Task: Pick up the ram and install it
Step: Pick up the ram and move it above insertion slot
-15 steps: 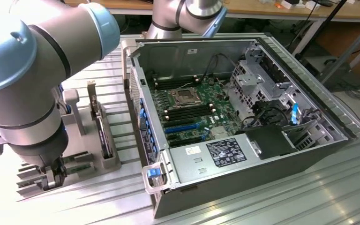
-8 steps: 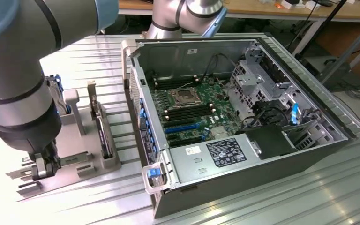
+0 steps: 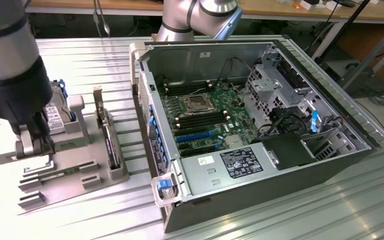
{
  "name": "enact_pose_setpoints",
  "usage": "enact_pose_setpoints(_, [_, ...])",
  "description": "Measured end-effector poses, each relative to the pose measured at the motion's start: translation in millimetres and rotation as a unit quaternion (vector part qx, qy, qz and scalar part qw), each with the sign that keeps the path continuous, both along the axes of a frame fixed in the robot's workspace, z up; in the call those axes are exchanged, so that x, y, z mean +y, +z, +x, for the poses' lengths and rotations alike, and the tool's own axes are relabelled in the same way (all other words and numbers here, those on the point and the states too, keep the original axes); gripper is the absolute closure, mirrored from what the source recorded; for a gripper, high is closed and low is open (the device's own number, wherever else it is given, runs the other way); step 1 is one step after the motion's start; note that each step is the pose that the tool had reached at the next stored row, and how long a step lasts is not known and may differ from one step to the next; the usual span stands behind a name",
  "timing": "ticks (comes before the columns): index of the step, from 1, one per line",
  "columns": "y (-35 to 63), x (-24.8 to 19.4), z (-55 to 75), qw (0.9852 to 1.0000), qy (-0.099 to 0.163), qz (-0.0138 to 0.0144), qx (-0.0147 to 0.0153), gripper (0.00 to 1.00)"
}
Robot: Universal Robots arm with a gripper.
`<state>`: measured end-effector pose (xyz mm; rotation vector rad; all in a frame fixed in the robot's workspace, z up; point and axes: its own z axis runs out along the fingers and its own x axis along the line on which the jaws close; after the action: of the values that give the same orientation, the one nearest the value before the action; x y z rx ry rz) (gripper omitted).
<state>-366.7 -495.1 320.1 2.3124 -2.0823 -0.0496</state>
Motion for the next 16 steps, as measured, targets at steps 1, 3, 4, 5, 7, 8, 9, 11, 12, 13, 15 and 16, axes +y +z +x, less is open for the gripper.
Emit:
enact_pose_setpoints(1, [7.7, 5.5, 0.5, 1.0000, 0.000, -0.0013, 0.0002, 0.86])
enact_pose_setpoints(3, [18.0, 7.6, 6.1, 1.0000, 0.000, -0.0014, 0.0002, 0.86])
enact_pose_setpoints(4, [26.6, 9.0, 11.4, 1.0000, 0.000, -0.0014, 0.0001, 0.86])
enact_pose_setpoints(5, [30.8, 9.6, 14.1, 1.0000, 0.000, -0.0013, 0.0001, 0.86])
enact_pose_setpoints(7, [44.5, 11.1, 25.3, 1.0000, 0.000, -0.0013, 0.0001, 0.86])
enact_pose_setpoints(8, [50.5, 12.0, 34.7, 1.0000, 0.000, -0.0014, 0.0005, 0.86])
enact_pose_setpoints(9, [51.6, 12.7, 41.4, 1.0000, 0.000, -0.0014, 0.0008, 0.86])
enact_pose_setpoints(11, [52.2, 13.7, 51.6, 1.0000, 0.000, -0.0014, 0.0013, 0.86])
enact_pose_setpoints(12, [52.3, 14.1, 56.5, 1.0000, 0.000, -0.0014, 0.0017, 0.86])
enact_pose_setpoints(13, [52.5, 14.7, 62.7, 1.0000, 0.000, -0.0014, 0.0021, 0.86])
enact_pose_setpoints(15, [52.8, 15.7, 72.7, 1.0000, 0.000, -0.0014, 0.0027, 0.86])
enact_pose_setpoints(16, [53.0, 16.1, 76.8, 1.0000, 0.000, -0.0014, 0.0029, 0.86])
